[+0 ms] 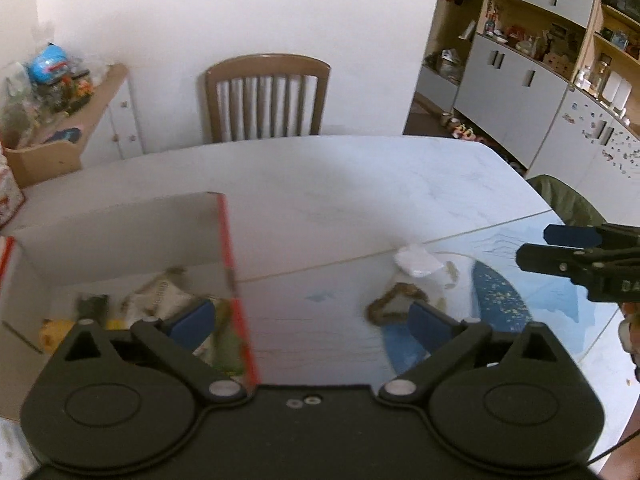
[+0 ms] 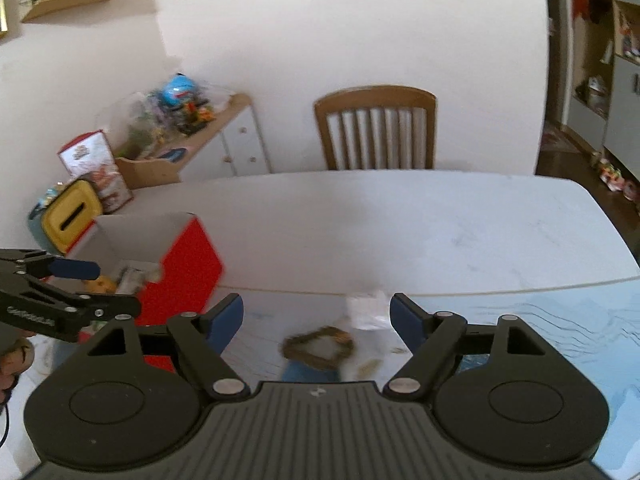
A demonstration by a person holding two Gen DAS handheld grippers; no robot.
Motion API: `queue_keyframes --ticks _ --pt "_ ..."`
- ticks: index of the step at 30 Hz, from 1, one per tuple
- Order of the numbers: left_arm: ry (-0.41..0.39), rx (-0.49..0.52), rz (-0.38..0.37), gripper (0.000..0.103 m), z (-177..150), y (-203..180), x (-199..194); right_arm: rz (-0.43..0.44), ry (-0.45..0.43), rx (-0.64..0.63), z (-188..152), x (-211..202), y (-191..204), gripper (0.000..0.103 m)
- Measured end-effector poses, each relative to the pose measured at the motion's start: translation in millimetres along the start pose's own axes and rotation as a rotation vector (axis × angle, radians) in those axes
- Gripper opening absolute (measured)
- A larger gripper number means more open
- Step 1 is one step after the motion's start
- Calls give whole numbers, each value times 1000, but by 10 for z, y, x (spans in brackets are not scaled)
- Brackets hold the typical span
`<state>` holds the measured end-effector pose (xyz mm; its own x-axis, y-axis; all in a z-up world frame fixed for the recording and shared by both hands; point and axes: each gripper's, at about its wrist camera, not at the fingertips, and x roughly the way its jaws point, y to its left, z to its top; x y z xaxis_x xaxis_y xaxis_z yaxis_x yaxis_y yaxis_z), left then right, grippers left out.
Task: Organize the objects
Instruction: 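Move both tools back from the box to the hair tie and granule bag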
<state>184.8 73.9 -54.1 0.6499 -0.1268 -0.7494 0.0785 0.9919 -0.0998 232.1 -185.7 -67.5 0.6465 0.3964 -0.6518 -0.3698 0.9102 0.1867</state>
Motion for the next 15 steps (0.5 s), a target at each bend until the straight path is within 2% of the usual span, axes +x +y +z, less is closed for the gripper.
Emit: queue_keyframes --ticks 9,15 --pt "57 5 -39 102 -62 -445 486 -22 74 48 -36 358 -447 80" --pt "114 -19 -38 102 -140 -635 866 -28 125 39 -53 653 -550 80"
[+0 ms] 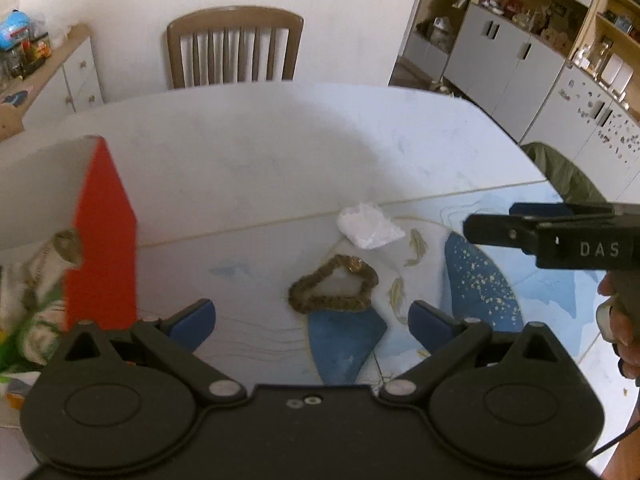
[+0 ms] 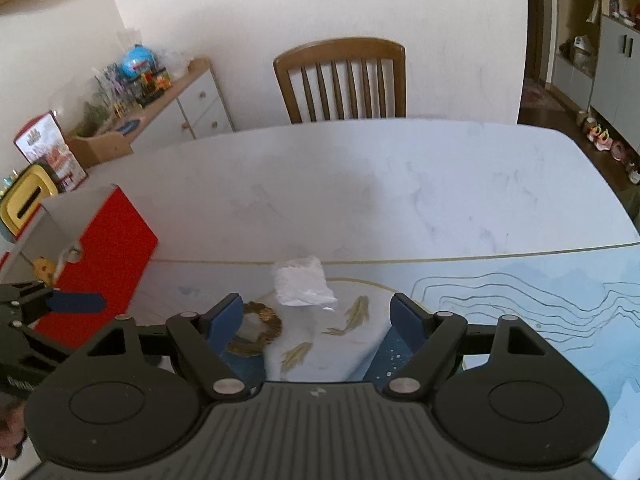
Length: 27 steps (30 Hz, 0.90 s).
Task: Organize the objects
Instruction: 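Move both tools back from the box to the hair tie and granule bag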
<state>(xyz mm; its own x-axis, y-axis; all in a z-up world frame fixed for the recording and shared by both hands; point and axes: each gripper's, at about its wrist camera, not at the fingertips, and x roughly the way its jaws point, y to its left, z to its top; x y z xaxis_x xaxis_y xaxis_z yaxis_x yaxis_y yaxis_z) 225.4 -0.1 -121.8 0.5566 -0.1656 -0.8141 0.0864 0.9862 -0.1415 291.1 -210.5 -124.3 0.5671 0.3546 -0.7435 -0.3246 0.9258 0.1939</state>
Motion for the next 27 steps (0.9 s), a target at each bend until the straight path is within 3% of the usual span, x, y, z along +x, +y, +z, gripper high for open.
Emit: queue_keyframes --ticks 10,27 --pt "6 60 26 102 29 -112 408 17 63 -37 62 410 1 80" --pt "7 201 11 102 15 -210 755 15 142 -77 113 1017 126 80"
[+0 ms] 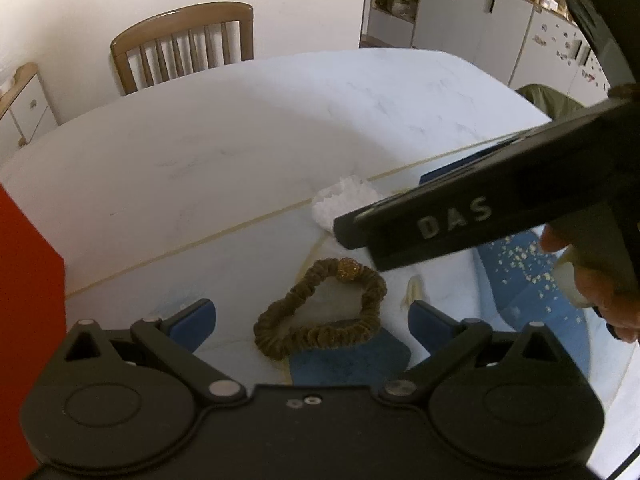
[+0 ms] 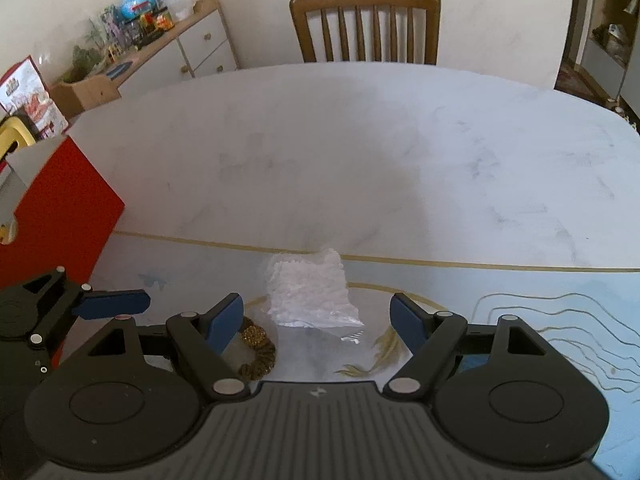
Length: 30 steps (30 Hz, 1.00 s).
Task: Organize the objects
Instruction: 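Move both tools back from the box to the hair tie and granule bag, then grasp the brown hair tie with the left tool while the right tool grasps the clear granule bag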
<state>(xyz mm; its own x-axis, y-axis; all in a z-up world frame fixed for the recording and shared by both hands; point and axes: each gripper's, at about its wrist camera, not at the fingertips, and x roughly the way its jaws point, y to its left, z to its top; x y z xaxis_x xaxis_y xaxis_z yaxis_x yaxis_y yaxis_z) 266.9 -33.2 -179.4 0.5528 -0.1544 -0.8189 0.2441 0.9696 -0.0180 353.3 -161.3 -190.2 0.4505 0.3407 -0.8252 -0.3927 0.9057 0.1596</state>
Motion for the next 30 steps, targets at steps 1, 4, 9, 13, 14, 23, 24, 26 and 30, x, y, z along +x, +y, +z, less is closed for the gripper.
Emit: queue_keyframes --ticks 1,4,9,13,14,23,24,26,30 --pt "2 2 -1 102 0 5 17 -2 4 -2 1 26 9 80" --pt "14 5 -5 97 1 24 76 -7 12 -9 14 94 27 80" --pt "18 14 -6 87 -10 30 101 -9 16 -16 25 178 60 80" --pt "5 19 1 79 -32 33 64 -23 2 -18 21 199 63 78" --pt "2 21 -1 74 -36 32 55 -24 -3 -16 18 199 60 76" --pt "-5 50 -8 33 -82 -13 -24 -12 -17 5 9 165 35 50" --pt "-3 53 -11 29 -83 -24 -32 -10 -16 7 14 157 29 48" --pt "2 62 -12 20 -80 -59 -40 -12 -17 12 0 132 22 46" --pt "12 67 -17 16 -114 -87 -68 -21 -21 37 -63 43 -14 41"
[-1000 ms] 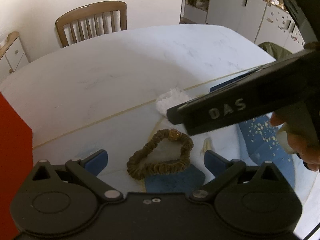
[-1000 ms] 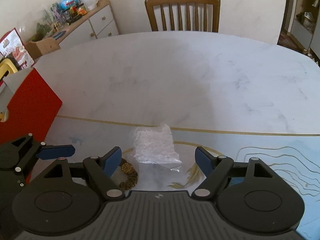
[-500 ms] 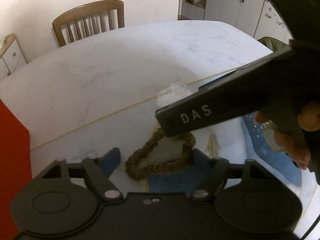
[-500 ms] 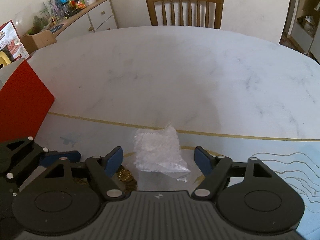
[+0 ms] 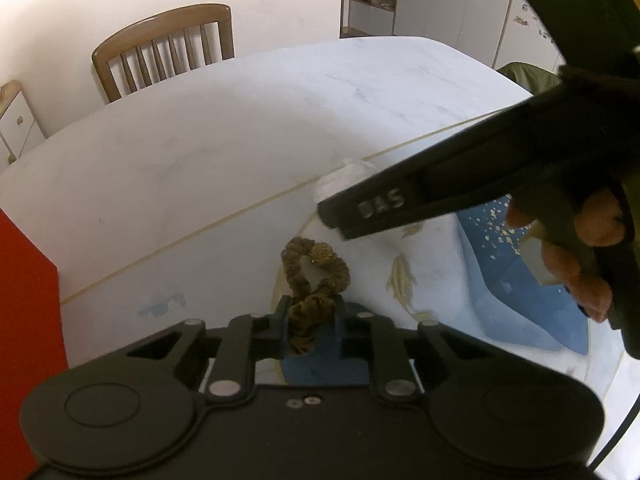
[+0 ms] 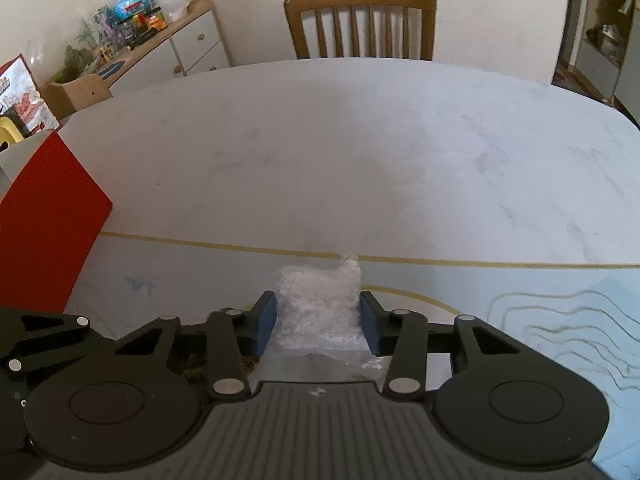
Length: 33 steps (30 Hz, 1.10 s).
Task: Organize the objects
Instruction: 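Grasp the brown hair tie with the left tool while the right tool grasps the clear granule bag, then carry the hair tie with the left tool while the right tool carries the granule bag to the box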
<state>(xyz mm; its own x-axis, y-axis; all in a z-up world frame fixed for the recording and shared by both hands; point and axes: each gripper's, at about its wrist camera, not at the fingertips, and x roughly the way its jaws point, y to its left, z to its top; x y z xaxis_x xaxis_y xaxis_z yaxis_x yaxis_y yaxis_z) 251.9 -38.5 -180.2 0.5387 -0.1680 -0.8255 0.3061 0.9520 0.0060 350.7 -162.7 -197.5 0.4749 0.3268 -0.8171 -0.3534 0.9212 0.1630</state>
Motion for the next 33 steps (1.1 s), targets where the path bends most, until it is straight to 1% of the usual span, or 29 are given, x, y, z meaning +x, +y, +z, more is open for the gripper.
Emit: queue_keyframes --ticks 4,9,10,13,15,23,28,33 --pt "0 -16 -8 16 3 32 -26 3 -2 40 -82 -137 -91 40" --pt "-6 -48 -15 16 -25 65 -127 10 0 41 -260 -350 -126 39" --pt "-8 -58 -18 16 19 114 -108 11 0 40 -298 -406 -124 39" --pt "-17 -76 -29 16 -38 114 -208 9 3 36 -393 -555 -101 39" --pt "-22 -84 -32 15 -17 155 -228 6 6 41 -428 -642 -76 39" --pt "-63 -117 -69 15 -59 205 -573 25 -35 31 -529 -1075 105 38" --pt "-101 -135 -93 15 -64 274 -835 39 -56 8 -529 -1305 313 38" --pt "-131 -160 -93 16 -81 381 -1099 60 -87 -12 -481 -1492 551 38"
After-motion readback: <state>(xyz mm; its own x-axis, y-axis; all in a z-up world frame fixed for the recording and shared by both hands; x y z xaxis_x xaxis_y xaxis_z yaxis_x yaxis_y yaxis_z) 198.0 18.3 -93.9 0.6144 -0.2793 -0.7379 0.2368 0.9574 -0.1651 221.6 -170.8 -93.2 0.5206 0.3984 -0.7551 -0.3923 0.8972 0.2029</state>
